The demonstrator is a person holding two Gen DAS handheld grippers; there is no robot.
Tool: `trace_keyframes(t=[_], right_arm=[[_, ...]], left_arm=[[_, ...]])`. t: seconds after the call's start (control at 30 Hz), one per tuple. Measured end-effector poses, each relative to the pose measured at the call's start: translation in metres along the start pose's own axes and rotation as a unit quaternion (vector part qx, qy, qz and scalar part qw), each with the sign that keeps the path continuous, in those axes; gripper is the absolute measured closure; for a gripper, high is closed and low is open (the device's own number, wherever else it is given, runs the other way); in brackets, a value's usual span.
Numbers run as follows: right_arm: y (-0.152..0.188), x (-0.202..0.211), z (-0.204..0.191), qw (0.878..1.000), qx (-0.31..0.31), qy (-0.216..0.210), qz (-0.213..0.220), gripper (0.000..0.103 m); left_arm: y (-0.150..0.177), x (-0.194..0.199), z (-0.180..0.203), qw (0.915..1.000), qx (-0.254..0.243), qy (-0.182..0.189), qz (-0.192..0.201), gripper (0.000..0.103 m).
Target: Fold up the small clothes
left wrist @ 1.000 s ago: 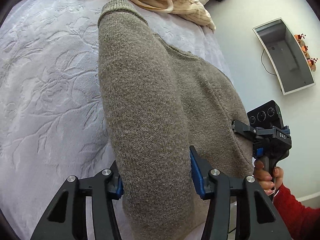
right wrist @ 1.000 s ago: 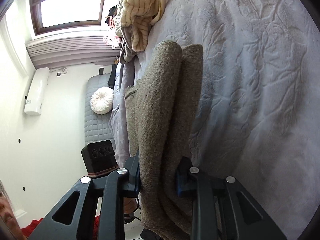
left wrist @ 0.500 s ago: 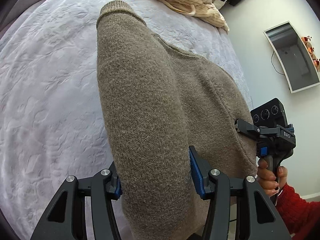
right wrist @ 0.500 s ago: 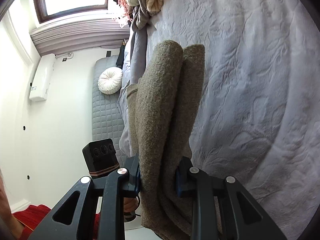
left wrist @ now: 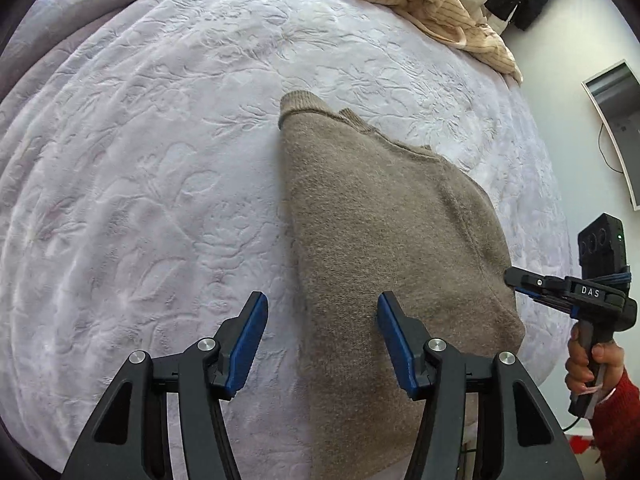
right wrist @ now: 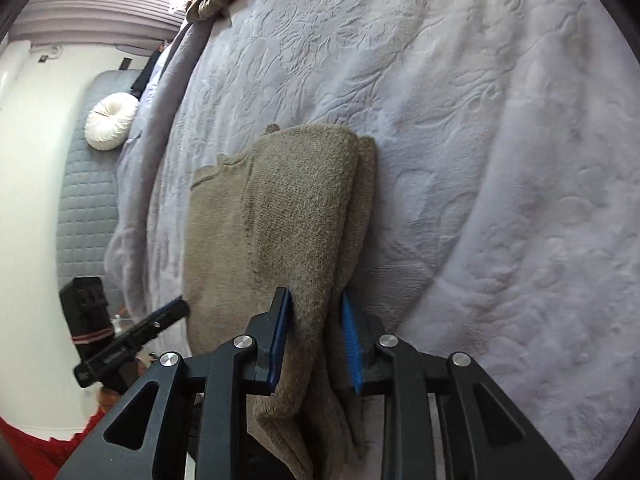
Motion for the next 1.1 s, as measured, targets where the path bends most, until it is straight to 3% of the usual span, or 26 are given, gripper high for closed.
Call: trace_keyframes(t=[0.1, 0.27, 0.37, 0.53, 0.6, 0.83, 1.1], right_arm=[[-0.001, 0.018, -0.009, 0.999, 0.016, 0.032, 0.010, 0.094], [0.025, 0.028, -0.060, 0.998, 0.070, 0.000, -0.003, 0.095], [0.039, 0.007, -0.077, 0.994, 0.103, 0.010, -0.025, 0.095], [0.060, -0.025, -0.038, 0.989, 0.105, 0.077, -0.063, 0.095], [0.069, -0.033, -0.014, 0.987, 0.100, 0.095, -0.078, 0.103], [0.079, -0.041, 0.004, 0.987, 0.108, 0.100, -0.062, 0.103], [0.084, -0.031, 0.001, 0.990, 0.078, 0.109, -0.048, 0.103]], left_arm=[[-0.001, 0.012, 0.004, 0.9999, -0.006, -0.006, 0.009, 0.045], [0.005, 0.035, 0.029, 0.9982, -0.042, 0.039, 0.016, 0.045], [0.008, 0.029, 0.053, 0.9959, -0.075, 0.048, 0.013, 0.045], [0.023, -0.005, 0.050, 0.9965, -0.075, 0.034, -0.014, 0.045], [0.027, -0.012, 0.046, 0.9965, -0.072, 0.040, -0.016, 0.045], [0.036, -0.019, 0.054, 0.9924, -0.123, -0.007, -0.001, 0.045], [0.042, -0.010, 0.050, 0.9936, -0.109, -0.028, -0.008, 0.045]])
Point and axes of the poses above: each gripper's, at about its wrist camera, not at the fingertips, and x roughly against the way its jaws point, z to its right, y to its underside, the point moved 10 cm from there along -x, roughly the way its jaws point, and after that the axes turned 10 degrees about -y, right-handed, at the moved point
